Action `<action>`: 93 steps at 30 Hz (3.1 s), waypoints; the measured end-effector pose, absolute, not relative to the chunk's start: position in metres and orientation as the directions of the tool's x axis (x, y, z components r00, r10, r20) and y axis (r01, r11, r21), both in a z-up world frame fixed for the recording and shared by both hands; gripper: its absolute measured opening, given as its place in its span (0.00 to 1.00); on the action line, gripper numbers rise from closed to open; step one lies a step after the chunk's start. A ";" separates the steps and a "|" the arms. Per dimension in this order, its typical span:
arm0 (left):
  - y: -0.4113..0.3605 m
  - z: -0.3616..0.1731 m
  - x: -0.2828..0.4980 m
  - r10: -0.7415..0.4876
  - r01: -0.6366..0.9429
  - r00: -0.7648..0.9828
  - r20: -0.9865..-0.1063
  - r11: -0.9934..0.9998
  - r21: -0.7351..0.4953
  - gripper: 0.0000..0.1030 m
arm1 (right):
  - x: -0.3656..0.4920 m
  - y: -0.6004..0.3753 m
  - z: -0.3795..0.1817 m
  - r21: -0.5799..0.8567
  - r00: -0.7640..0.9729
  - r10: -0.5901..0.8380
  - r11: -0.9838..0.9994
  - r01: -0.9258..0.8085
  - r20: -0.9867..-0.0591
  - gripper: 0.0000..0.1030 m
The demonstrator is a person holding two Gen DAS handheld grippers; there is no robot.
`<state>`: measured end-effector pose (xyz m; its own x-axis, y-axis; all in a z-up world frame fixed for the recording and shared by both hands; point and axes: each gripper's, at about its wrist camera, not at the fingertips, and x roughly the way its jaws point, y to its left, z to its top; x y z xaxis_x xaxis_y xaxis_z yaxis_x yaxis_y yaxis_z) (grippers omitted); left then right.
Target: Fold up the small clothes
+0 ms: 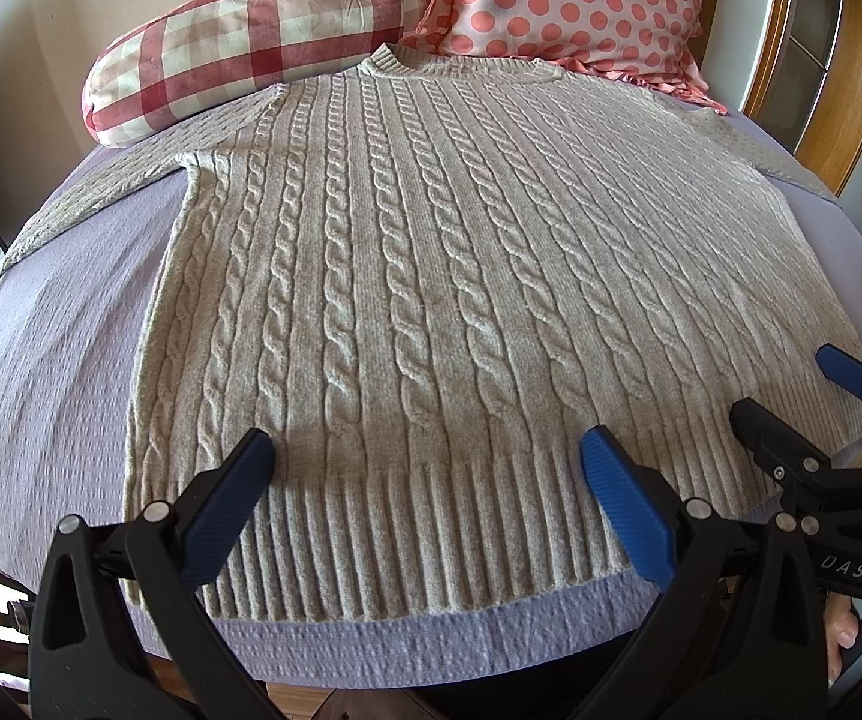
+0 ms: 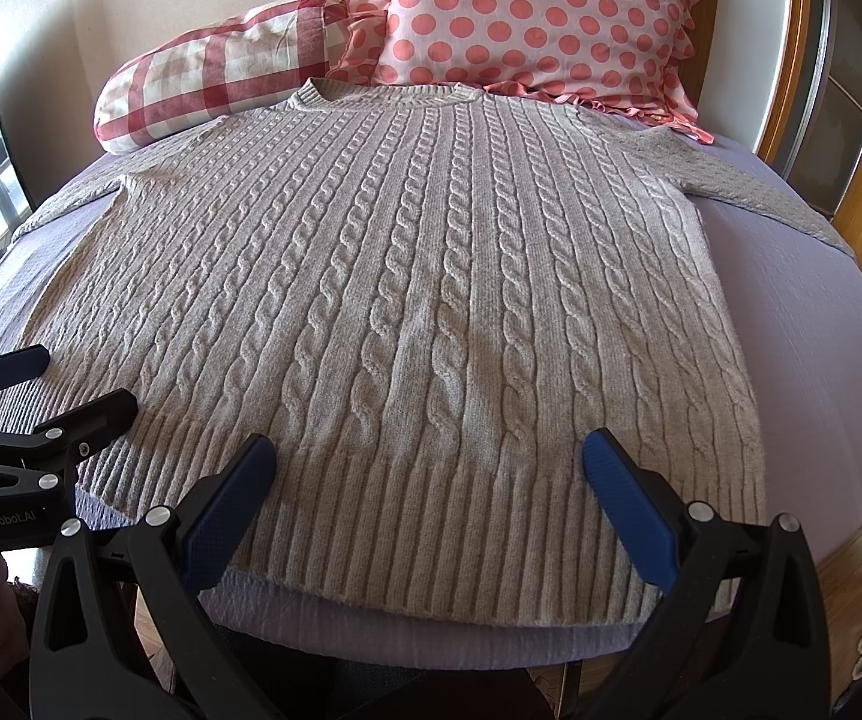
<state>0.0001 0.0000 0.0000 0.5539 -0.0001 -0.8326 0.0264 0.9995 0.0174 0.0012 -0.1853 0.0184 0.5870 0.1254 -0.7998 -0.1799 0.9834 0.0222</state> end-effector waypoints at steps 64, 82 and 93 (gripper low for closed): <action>0.236 0.072 0.053 0.095 -0.328 0.839 -0.536 0.874 -0.359 0.98 | 0.249 -0.159 0.155 0.515 0.565 0.662 0.745 -0.425 -0.492 0.10; 0.434 0.010 0.092 0.035 -0.564 0.779 -0.626 0.472 -0.677 0.72 | 0.183 -0.299 0.127 0.523 0.745 0.452 0.837 -0.163 -0.491 0.69; 0.497 -0.004 0.113 0.043 -0.612 0.774 -0.632 0.309 -0.728 0.28 | 0.178 -0.306 0.102 0.570 0.724 0.475 0.810 -0.138 -0.500 0.74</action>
